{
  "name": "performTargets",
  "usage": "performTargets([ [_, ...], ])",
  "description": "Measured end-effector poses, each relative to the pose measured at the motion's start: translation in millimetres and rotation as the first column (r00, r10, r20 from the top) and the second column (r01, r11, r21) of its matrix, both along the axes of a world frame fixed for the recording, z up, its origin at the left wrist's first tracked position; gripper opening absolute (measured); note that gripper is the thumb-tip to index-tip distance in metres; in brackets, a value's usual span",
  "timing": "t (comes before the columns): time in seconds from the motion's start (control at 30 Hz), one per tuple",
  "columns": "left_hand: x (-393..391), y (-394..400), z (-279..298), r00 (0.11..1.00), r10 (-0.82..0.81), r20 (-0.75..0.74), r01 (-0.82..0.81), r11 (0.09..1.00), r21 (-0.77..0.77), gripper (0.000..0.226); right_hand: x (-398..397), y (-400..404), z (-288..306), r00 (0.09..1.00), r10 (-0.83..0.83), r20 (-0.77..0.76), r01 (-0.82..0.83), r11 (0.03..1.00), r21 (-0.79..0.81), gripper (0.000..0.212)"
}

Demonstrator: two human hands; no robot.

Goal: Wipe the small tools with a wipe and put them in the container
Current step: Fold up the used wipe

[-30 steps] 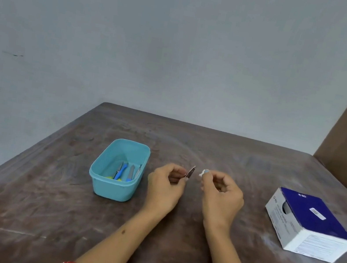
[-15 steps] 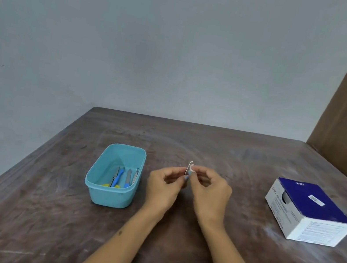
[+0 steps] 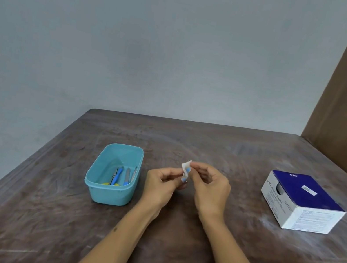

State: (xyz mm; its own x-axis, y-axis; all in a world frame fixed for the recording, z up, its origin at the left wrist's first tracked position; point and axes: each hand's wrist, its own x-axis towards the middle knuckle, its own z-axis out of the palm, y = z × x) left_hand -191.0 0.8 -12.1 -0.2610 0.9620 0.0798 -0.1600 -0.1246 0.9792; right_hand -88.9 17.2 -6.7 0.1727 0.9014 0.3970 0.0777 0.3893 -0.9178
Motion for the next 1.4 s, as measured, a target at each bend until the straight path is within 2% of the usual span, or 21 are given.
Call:
performTargets([
  [0.1,2.7,-3.0,-0.1,0.999,-0.034,0.015,0.034,0.999,-0.002,0.028,1.6,-0.3,2.5,0.995,-0.004,-0.096,0.002,1.000,-0.020,0.019],
  [0.2,2.1,-4.2,1.6,1.000,-0.009,0.026,0.009,1.000,-0.012,0.030,1.6,-0.4,2.6,0.998,0.027,-0.056,-0.031,0.997,-0.072,0.010],
  [0.37,-1.8,-2.1,3.0,0.995,0.022,0.092,-0.018,0.999,-0.042,0.037,1.2,-1.4,4.4,0.980,0.095,-0.176,-0.118,0.985,-0.125,0.032],
  [0.53,0.9,-2.2,3.6,0.988,-0.049,0.145,0.058,0.997,-0.060,0.028,2.2,-1.0,8.6,0.951,0.082,-0.299,-0.109,0.991,-0.076,0.035],
  [0.77,-1.5,-2.7,3.4,0.991,0.001,0.137,-0.002,1.000,0.007,0.020,1.2,3.2,0.1,0.958,0.177,-0.227,-0.207,0.971,-0.118,0.013],
  [0.97,2.6,-5.4,4.1,0.993,-0.047,0.111,0.047,0.999,0.003,0.018,3.0,2.8,3.5,0.953,0.131,-0.274,-0.166,0.980,-0.110,0.013],
  [1.17,1.1,-5.4,5.3,0.995,0.026,0.096,-0.029,0.999,0.030,0.018,0.5,2.0,2.3,0.959,0.173,-0.225,-0.204,0.971,-0.123,0.010],
  [1.4,4.4,-6.9,3.6,0.995,-0.028,0.097,0.027,1.000,0.005,0.014,2.3,2.8,5.5,0.960,0.130,-0.246,-0.161,0.981,-0.108,0.009],
])
